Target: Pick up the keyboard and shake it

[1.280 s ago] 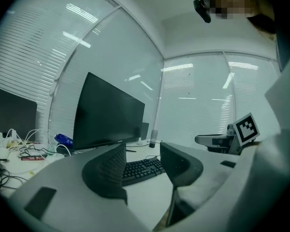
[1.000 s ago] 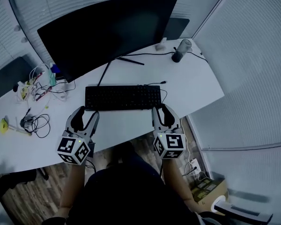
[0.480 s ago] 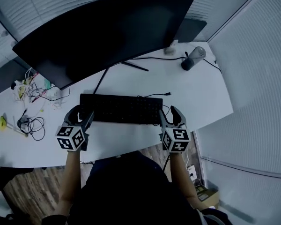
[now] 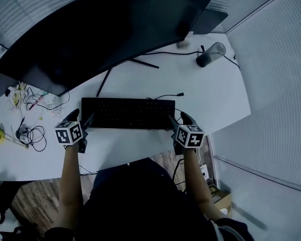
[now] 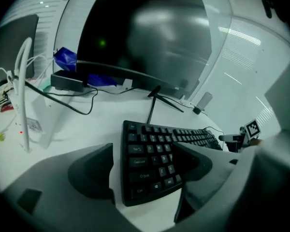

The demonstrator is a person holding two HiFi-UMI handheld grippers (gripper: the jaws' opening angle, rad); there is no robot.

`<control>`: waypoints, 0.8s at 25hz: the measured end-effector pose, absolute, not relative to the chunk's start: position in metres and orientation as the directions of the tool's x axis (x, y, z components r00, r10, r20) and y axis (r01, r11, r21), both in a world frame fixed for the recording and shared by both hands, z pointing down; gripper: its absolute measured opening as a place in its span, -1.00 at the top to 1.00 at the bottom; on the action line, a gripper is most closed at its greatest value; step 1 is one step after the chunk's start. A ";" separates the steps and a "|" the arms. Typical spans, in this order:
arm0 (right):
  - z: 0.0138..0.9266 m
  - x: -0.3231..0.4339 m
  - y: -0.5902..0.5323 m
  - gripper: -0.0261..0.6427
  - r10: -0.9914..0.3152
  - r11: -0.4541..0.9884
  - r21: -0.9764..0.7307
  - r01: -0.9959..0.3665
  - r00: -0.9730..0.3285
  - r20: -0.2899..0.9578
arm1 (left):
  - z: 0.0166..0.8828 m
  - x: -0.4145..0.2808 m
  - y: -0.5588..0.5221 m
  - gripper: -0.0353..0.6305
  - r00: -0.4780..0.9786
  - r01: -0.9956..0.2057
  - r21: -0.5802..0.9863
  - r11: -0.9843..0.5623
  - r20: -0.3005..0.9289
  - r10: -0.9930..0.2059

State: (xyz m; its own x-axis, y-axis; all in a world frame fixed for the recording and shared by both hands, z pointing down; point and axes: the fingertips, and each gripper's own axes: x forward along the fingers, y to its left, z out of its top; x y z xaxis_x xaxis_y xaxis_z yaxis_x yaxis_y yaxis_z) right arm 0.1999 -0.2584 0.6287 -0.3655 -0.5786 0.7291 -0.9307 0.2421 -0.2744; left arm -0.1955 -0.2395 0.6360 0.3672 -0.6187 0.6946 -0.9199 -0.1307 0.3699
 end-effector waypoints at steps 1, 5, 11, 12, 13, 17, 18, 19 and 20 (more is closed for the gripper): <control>0.635 0.201 -0.257 0.06 -0.559 0.232 -0.289 -0.929 -0.370 0.742 | 0.641 -0.196 -0.239 -0.18 0.377 -0.916 0.381 -0.127 0.705 -0.601; 0.650 0.198 -0.258 0.05 -0.511 0.217 -0.338 -0.916 -0.401 0.760 | 0.652 -0.192 -0.241 -0.24 0.412 -0.906 0.392 -0.157 0.739 -0.533; 0.661 0.193 -0.261 0.05 -0.463 0.191 -0.383 -0.904 -0.427 0.777 | 0.660 -0.187 -0.244 -0.31 0.425 -0.904 0.386 -0.181 0.772 -0.473; 0.662 0.193 -0.262 0.05 -0.457 0.189 -0.389 -0.901 -0.432 0.778 | 0.660 -0.188 -0.243 -0.31 0.423 -0.905 0.385 -0.180 0.776 -0.468; 0.663 0.192 -0.262 0.05 -0.451 0.188 -0.394 -0.900 -0.436 0.779 | 0.661 -0.188 -0.243 -0.31 0.418 -0.908 0.378 -0.180 0.782 -0.463; 0.663 0.187 -0.262 0.09 -0.432 0.198 -0.399 -0.895 -0.445 0.784 | 0.662 -0.184 -0.244 -0.30 0.400 -0.916 0.352 -0.191 0.803 -0.442; 0.663 0.186 -0.263 0.14 -0.432 0.201 -0.397 -0.895 -0.445 0.784 | 0.662 -0.182 -0.244 -0.27 0.405 -0.914 0.358 -0.189 0.801 -0.441; 0.663 0.186 -0.264 0.15 -0.432 0.201 -0.394 -0.897 -0.442 0.786 | 0.662 -0.181 -0.244 -0.25 0.407 -0.913 0.364 -0.184 0.800 -0.440; 0.664 0.186 -0.265 0.15 -0.428 0.196 -0.394 -0.898 -0.439 0.790 | 0.662 -0.181 -0.244 -0.25 0.406 -0.914 0.365 -0.179 0.801 -0.440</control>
State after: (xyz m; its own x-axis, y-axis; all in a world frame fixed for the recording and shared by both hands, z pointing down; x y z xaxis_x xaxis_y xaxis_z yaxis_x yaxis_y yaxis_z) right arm 0.1861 -0.2649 0.6638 -0.4395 -0.4284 0.7895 -0.8981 0.1958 -0.3937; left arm -0.1808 -0.2443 0.6615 0.4061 -0.4398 0.8011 -0.9137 -0.1790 0.3649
